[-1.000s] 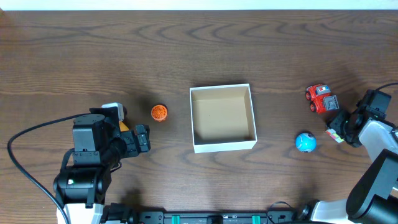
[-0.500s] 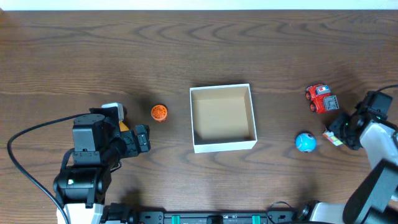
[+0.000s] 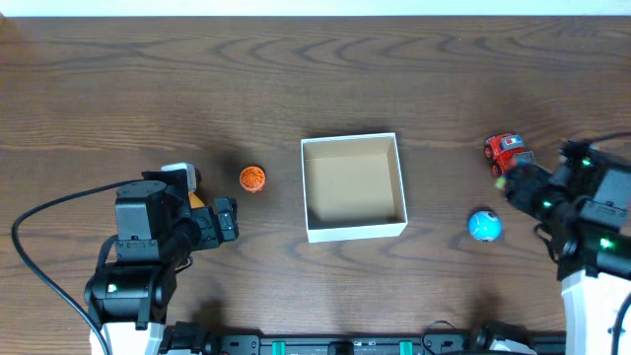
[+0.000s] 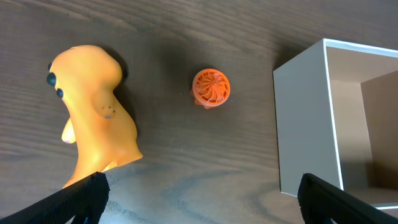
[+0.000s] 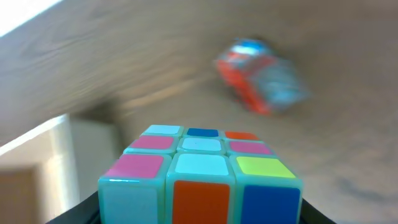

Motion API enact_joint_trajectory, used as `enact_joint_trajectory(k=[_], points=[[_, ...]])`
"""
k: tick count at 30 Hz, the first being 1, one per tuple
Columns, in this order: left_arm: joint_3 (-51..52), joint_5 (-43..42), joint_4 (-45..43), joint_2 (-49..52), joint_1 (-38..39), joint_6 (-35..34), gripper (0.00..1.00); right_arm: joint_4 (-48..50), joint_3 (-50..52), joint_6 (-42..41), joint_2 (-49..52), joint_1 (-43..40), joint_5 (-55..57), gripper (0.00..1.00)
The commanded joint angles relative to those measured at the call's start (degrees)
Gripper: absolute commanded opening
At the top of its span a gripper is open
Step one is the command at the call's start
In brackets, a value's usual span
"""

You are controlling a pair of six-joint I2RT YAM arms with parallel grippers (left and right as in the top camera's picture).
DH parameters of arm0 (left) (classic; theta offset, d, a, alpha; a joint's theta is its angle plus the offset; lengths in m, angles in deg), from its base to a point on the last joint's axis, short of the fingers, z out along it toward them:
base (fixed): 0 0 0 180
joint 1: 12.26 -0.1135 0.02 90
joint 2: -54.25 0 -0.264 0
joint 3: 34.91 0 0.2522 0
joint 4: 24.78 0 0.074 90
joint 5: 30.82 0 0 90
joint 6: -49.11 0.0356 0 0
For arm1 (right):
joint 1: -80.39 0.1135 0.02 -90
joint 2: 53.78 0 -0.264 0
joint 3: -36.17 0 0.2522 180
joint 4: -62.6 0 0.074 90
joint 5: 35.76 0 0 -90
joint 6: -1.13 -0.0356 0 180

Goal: Pack container
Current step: 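Close the right gripper on the Rubik's cube and lift it, then carry the cube with the right gripper over the white box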

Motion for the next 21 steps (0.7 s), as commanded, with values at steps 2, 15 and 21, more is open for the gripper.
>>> enact_joint_trajectory(k=[2, 15, 21], points=[[-1.4, -0.5, 0.2, -0.1, 0.2, -0.5, 0.98, -1.7, -9.3, 1.8, 0.4, 12.7, -0.7, 0.01], [-1.4, -0.5, 0.2, 0.0, 0.2, -0.5, 0.98, -3.3, -27.8, 2.9, 23.7, 39.6, 13.4, 0.02], [-1.4, -0.5, 0.2, 0.0, 0.2, -0.5, 0.98, -1.9, -28.1, -1.6, 33.3, 42.6, 13.7, 0.02]])
